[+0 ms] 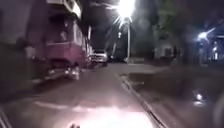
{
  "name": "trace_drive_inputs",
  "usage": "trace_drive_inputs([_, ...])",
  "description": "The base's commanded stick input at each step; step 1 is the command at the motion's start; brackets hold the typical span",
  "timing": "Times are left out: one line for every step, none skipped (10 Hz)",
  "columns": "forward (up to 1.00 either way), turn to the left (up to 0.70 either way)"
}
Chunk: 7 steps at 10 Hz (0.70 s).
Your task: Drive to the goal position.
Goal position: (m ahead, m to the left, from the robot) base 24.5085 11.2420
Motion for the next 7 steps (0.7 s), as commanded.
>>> trace_drive_inputs([1.0, 0.0])
trace_drive_inputs([1.0, 0.0])
trace_drive_inputs([1.0, 0.0])
trace_drive_inputs([1.0, 0.0])
trace_drive_inputs([1.0, 0.0])
trace_drive_inputs([1.0, 0.0])
trace_drive_inputs([1.0, 0.0])
